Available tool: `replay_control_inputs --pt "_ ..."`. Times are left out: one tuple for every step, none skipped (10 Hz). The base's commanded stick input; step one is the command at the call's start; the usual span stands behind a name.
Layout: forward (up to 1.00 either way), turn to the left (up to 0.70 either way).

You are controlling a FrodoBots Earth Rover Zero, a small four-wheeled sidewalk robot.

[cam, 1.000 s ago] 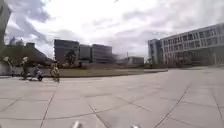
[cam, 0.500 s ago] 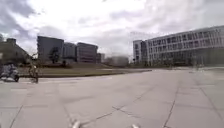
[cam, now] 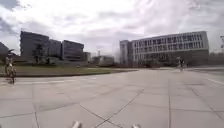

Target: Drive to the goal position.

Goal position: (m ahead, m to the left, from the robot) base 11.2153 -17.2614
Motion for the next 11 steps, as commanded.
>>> replay_control_inputs --pt "0.7 -0.29" --pt "0.7 -0.29" --pt "0.7 -0.29" --pt "0.7 -0.29" --pt "0.7 -0.29" --pt "0.7 -0.29" --pt "0.7 -0.29" --pt "0.7 -0.2" --pt "0.7 0.0" --pt "0.7 0.0" --pt "0.7 0.0"
